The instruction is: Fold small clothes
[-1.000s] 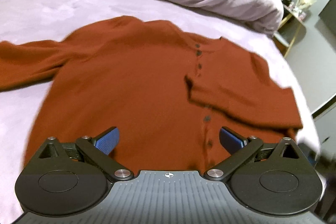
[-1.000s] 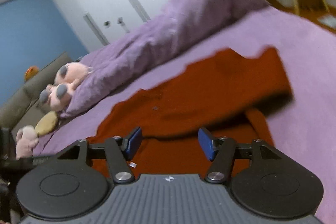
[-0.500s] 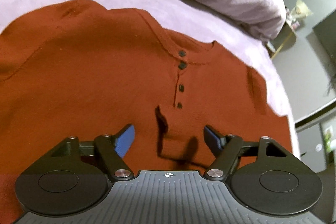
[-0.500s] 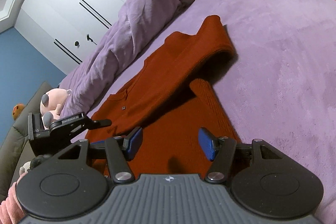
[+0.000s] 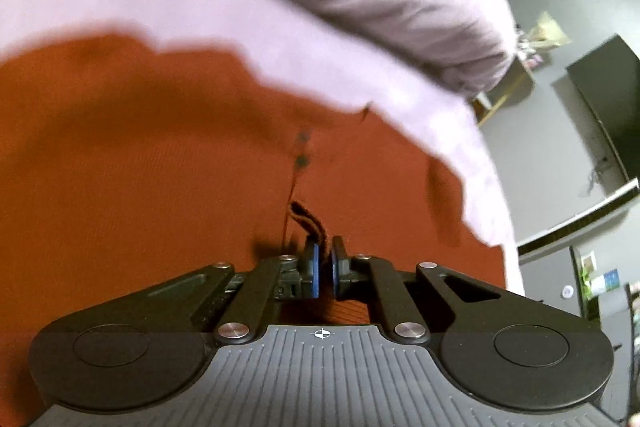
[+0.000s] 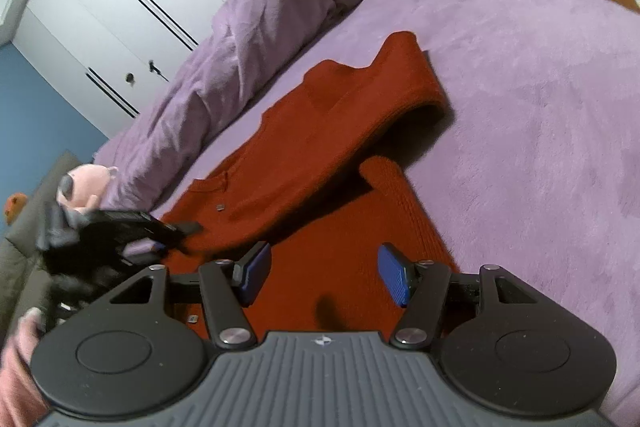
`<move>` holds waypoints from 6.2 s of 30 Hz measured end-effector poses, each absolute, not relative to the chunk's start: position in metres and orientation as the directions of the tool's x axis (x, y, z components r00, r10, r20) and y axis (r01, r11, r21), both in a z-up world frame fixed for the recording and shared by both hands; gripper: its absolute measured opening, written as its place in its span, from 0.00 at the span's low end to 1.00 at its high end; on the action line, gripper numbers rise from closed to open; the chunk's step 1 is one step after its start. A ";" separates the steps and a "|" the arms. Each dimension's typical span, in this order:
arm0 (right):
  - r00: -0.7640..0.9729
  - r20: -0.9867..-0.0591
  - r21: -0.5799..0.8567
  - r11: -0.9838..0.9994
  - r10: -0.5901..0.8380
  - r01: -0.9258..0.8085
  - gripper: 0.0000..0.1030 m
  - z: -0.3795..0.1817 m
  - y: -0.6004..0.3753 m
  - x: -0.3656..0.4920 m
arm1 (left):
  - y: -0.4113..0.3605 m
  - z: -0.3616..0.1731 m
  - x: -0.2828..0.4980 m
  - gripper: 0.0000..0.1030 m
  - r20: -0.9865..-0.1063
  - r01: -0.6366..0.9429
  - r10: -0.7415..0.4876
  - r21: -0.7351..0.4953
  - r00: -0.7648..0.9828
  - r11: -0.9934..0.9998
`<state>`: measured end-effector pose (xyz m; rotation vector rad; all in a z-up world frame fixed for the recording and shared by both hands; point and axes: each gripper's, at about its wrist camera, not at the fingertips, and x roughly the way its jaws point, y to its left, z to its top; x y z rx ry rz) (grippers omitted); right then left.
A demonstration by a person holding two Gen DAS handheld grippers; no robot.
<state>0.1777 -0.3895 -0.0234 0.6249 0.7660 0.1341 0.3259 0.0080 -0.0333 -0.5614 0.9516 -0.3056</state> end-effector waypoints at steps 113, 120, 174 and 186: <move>0.733 -0.664 0.183 0.983 0.149 -0.034 0.67 -0.028 -0.304 0.259 | 0.082 -0.038 0.233 0.69 -0.697 -0.162 -0.134 -0.342 0.705 0.926; 0.726 -0.653 0.300 0.954 0.216 -0.013 0.72 -0.022 -0.291 0.183 | 0.223 -0.050 0.154 0.63 -0.719 -0.543 0.087 -0.435 0.690 0.719; 0.621 -0.562 0.718 0.696 0.547 0.037 0.71 -0.015 -0.255 0.310 | 0.105 -0.043 0.183 0.39 -0.638 -0.171 -0.167 -0.433 0.751 0.885; 0.465 -0.778 0.597 0.728 0.423 0.338 0.20 -0.039 -0.231 0.367 | 0.105 -0.050 0.170 0.40 -0.629 -0.133 -0.178 -0.415 0.757 0.900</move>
